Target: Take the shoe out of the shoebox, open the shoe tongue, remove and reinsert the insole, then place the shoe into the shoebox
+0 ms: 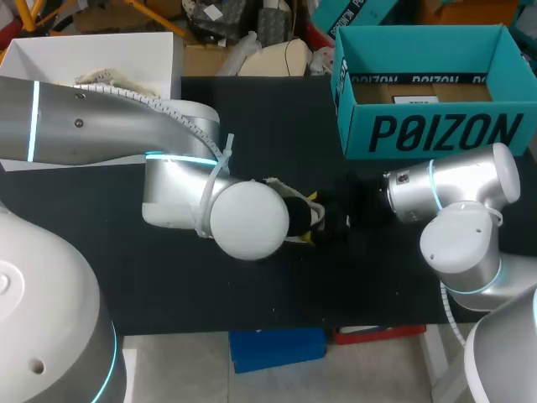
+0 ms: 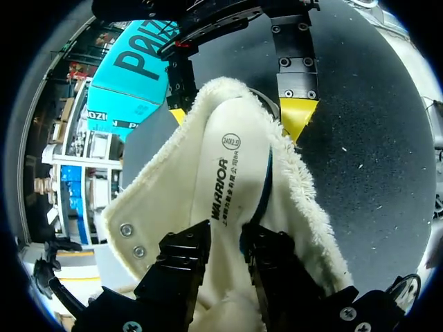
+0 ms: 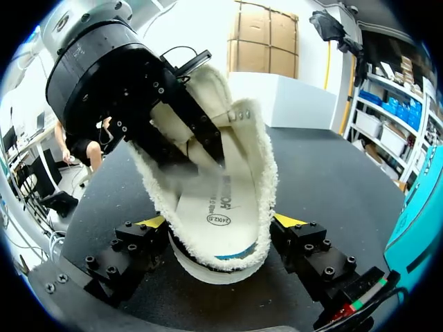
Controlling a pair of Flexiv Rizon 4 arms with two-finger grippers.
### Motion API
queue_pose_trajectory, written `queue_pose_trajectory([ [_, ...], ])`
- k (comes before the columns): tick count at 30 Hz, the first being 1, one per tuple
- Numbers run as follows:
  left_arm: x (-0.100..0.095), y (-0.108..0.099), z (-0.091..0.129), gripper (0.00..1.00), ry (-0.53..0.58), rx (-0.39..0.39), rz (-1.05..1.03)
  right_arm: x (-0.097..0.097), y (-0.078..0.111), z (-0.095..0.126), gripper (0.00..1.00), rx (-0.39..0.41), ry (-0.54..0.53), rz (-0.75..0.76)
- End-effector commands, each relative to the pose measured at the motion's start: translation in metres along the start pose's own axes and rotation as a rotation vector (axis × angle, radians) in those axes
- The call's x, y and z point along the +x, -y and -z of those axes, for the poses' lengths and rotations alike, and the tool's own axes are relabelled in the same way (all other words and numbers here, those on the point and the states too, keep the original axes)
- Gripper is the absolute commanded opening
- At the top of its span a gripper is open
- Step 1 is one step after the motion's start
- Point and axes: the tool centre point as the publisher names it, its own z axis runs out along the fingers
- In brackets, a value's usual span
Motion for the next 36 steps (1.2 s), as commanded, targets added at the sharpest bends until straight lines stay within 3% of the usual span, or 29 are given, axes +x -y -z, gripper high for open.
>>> queue_pose_trajectory([
  [1,0.001,-0.006,-0.05,0.0,-0.072,0.001,-0.008,0.0,0.001,0.001,0.0,0.005,0.0,-0.003],
  [6,-0.001,-0.006,-0.043,0.0,-0.251,0.03,0.0,0.0,0.001,0.001,0.0,0.005,0.0,-0.003],
  [17,-0.015,-0.009,-0.01,0.0,-0.466,0.091,0.021,0.0,0.001,0.001,0.0,0.005,0.0,-0.003],
  [26,-0.019,-0.01,0.009,0.0,-0.53,0.146,0.099,0.0,0.001,0.001,0.0,0.005,0.0,-0.003],
  [36,-0.023,0.001,0.029,0.0,-0.537,0.272,0.102,0.0,0.001,0.001,0.0,0.005,0.0,-0.003],
])
